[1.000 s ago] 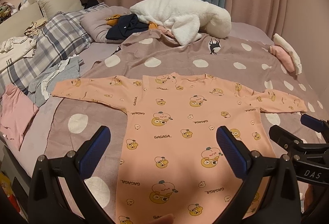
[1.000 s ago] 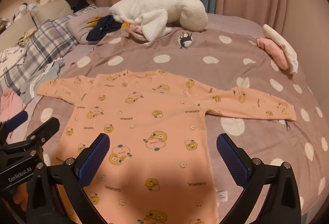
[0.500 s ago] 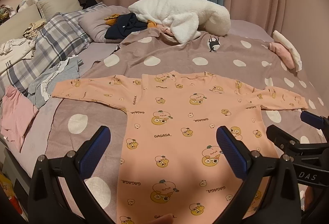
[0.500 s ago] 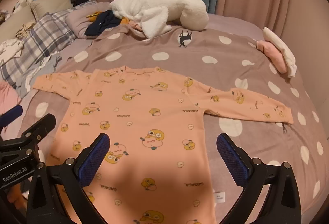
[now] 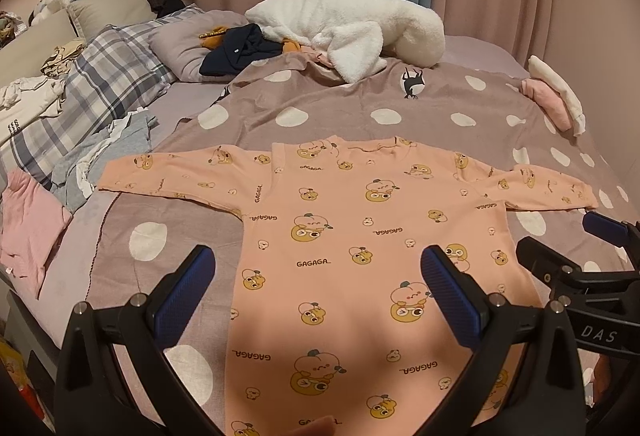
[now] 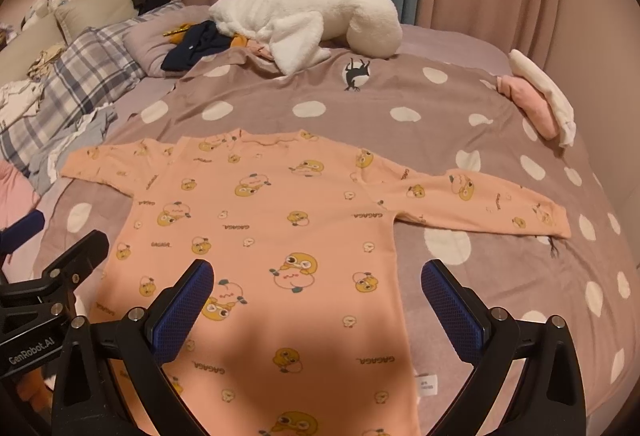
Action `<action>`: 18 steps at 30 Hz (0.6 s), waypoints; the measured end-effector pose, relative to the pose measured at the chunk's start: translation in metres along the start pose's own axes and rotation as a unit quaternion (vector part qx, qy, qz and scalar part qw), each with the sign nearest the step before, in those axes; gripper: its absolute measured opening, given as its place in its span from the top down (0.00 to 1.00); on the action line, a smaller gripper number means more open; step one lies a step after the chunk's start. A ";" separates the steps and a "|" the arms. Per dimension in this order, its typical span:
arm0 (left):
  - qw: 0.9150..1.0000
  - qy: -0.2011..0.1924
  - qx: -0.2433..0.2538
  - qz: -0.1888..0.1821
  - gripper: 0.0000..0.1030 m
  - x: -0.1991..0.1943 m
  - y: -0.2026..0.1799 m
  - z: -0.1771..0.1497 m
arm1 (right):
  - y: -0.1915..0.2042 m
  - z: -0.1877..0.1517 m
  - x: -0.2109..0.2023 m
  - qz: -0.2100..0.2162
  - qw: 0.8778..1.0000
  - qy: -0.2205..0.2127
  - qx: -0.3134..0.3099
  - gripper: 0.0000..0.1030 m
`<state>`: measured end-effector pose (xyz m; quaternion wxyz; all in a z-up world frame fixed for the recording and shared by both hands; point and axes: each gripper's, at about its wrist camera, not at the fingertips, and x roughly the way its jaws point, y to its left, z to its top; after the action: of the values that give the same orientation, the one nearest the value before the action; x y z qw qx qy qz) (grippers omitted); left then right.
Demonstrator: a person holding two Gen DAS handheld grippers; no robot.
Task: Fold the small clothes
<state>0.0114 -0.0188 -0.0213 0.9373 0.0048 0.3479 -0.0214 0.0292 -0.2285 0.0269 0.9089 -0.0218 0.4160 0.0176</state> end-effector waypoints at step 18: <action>1.000 0.006 0.000 0.000 0.00 0.003 0.005 0.001 | 0.009 0.000 0.008 -0.005 1.000 0.013 -0.017 0.00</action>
<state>0.0144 -0.0140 -0.0228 0.9353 0.0043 0.3532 -0.0217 0.0340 -0.2195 0.0200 0.9030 -0.0394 0.4273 0.0196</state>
